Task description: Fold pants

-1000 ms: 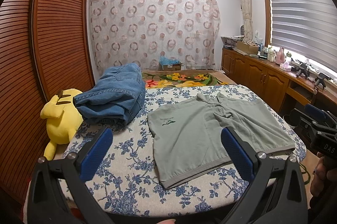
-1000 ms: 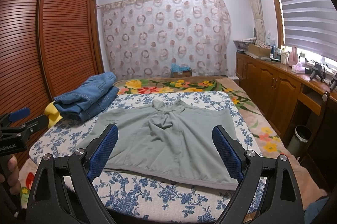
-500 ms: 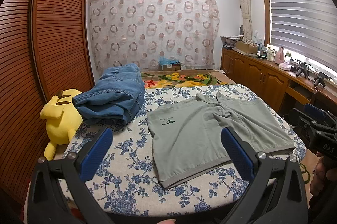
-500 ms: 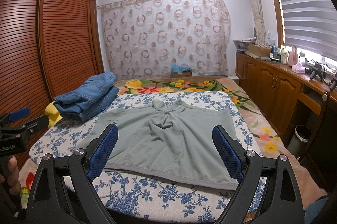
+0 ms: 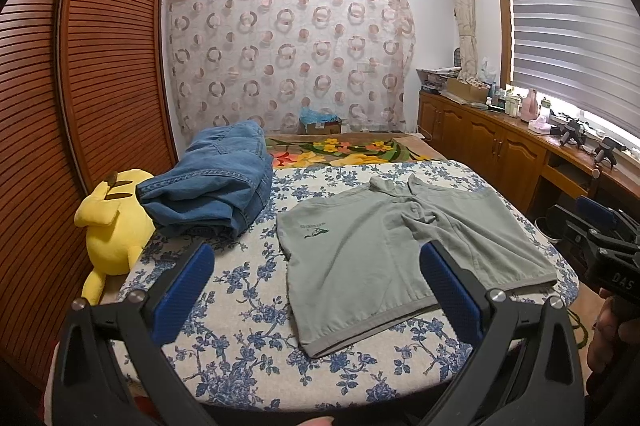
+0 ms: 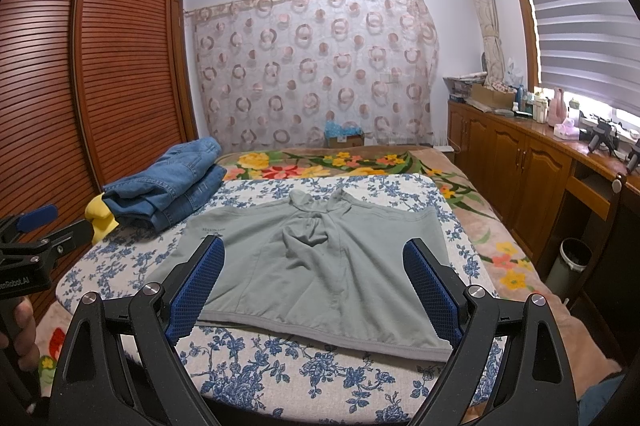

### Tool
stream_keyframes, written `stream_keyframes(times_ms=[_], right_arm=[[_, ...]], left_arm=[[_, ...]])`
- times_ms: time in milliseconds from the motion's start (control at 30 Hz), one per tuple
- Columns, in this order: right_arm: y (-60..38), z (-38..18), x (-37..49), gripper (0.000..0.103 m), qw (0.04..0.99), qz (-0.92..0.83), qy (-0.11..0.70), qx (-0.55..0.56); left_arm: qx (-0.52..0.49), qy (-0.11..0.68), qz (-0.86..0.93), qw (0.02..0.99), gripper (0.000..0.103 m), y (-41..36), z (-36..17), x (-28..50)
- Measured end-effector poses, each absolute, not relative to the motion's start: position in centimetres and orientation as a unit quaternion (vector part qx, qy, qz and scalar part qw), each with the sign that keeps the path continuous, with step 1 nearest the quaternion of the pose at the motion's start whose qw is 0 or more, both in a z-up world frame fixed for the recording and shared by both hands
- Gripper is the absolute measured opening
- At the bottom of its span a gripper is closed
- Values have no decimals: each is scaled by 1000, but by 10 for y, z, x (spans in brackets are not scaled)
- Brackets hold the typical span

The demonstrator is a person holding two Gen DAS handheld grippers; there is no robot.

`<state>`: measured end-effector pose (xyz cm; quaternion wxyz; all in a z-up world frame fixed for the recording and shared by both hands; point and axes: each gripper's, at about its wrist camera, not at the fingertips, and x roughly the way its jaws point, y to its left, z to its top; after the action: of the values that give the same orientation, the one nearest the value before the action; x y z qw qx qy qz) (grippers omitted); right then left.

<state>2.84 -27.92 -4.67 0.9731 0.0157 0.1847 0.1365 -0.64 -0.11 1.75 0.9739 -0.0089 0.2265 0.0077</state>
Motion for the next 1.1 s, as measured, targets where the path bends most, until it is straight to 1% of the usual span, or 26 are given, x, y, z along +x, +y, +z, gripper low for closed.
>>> stream_keyframes(times_ms=[233, 500, 800, 933, 1100], right_arm=[[-289, -47, 27, 93, 974, 134, 184, 15], [-309, -42, 33, 93, 974, 132, 182, 4], [-327, -49, 70, 92, 975, 119, 187, -14], [-340, -52, 86, 90, 973, 116, 196, -22], [-357, -60, 98, 86, 968, 127, 214, -7]], left_arm=[[-5, 232, 0, 973, 103, -7, 25, -6], [5, 250, -19, 968, 103, 4, 3, 27], [16, 278, -42, 959, 103, 3, -16, 57], [17, 288, -52, 956, 103, -1, -24, 70], [4, 300, -69, 951, 103, -8, -34, 83]])
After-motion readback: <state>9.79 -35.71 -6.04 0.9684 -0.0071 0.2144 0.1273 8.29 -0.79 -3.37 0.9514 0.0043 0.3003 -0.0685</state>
